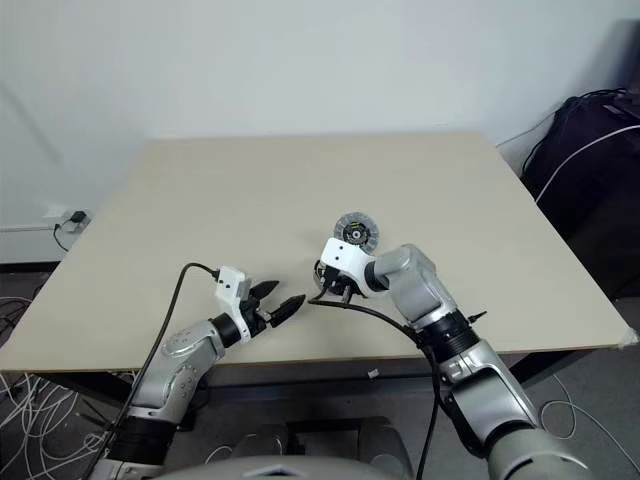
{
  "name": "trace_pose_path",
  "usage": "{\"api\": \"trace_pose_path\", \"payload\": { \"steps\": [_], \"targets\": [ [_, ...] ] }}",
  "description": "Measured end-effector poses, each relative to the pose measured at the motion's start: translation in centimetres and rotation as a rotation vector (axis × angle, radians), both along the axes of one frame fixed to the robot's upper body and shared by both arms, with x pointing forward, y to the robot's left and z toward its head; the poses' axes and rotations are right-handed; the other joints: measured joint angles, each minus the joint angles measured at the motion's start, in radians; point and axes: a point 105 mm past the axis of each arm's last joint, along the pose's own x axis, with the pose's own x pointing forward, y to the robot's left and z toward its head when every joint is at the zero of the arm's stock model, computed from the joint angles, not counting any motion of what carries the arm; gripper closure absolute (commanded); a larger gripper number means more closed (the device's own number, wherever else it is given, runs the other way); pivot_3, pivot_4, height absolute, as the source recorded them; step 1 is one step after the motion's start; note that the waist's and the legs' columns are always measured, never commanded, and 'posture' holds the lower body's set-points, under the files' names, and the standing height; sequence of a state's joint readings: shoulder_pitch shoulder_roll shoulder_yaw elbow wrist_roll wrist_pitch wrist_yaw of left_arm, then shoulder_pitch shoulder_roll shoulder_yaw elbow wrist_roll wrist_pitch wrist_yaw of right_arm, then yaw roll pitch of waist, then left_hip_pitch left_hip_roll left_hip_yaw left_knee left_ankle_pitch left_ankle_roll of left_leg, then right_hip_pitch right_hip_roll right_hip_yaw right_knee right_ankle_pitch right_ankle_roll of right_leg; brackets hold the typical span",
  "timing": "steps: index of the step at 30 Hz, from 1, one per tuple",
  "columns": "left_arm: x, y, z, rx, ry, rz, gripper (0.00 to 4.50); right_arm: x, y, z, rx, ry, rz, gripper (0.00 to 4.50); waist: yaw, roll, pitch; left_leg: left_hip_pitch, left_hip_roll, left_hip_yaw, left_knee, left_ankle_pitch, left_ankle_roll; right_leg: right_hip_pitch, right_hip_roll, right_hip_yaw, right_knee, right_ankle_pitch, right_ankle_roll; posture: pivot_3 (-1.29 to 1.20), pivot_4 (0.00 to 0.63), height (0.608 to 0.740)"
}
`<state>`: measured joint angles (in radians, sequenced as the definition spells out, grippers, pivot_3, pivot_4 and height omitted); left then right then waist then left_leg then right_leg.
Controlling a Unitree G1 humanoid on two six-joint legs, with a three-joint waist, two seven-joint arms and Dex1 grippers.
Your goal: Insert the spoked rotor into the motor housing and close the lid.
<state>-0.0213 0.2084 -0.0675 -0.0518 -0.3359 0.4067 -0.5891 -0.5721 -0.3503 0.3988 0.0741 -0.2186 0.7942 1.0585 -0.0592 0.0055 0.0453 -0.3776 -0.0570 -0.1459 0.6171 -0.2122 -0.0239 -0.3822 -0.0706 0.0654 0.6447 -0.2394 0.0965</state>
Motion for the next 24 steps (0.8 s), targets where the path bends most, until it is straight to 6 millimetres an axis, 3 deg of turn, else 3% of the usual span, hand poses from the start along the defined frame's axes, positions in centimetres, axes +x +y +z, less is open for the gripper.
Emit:
{"api": "trace_pose_path", "payload": {
  "steps": [13,24],
  "targets": [
    [0.2,-0.3,0.3,-0.009,-0.004,-0.005,0.00,-2.7,-0.2,0.1,0.052,0.238,-0.207,4.37,0.001,0.000,0.000,-0.001,0.000,0.000,0.001,0.000,0.000,0.000,0.000,0.000,0.000,0.000,0.000,0.00,0.000,0.740],
    [0.2,-0.3,0.1,-0.011,-0.003,-0.007,0.00,-2.2,1.2,0.3,0.089,0.333,-0.363,4.37,0.001,0.000,0.000,-0.001,0.000,0.000,0.001,0.000,0.000,-0.001,0.000,0.000,0.000,0.000,0.000,0.00,0.000,0.740]
  ]
}}
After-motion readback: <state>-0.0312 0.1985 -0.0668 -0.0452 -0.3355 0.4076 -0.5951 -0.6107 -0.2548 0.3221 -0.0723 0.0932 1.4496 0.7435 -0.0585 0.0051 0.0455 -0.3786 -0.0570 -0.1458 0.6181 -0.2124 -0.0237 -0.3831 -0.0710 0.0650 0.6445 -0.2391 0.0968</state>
